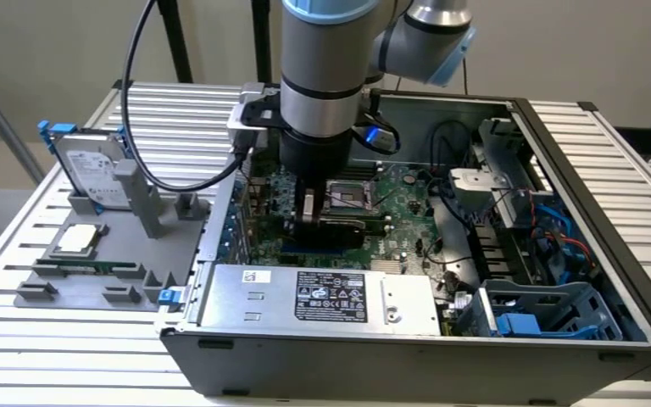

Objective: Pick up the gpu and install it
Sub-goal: 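Press down on the gpu until it lock into place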

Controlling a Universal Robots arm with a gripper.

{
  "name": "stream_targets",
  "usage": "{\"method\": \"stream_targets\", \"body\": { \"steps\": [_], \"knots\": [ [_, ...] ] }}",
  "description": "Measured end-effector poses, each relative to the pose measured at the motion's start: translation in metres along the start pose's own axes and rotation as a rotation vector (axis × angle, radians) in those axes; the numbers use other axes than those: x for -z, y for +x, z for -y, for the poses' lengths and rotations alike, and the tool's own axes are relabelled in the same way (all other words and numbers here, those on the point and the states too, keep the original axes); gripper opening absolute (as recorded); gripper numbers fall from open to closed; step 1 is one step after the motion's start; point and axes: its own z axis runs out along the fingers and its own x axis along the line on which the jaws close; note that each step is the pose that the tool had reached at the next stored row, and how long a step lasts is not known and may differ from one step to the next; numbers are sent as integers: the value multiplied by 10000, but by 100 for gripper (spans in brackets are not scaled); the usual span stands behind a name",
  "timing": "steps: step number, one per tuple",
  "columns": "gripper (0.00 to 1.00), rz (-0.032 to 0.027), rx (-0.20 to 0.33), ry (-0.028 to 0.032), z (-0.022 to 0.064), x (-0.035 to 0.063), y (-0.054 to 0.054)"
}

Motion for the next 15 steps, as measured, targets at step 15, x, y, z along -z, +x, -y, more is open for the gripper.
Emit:
{"method": "stream_targets", "body": {
  "steps": [15],
  "knots": [
    [0,22,0,-3,-6,-55,3]
  ]
}}
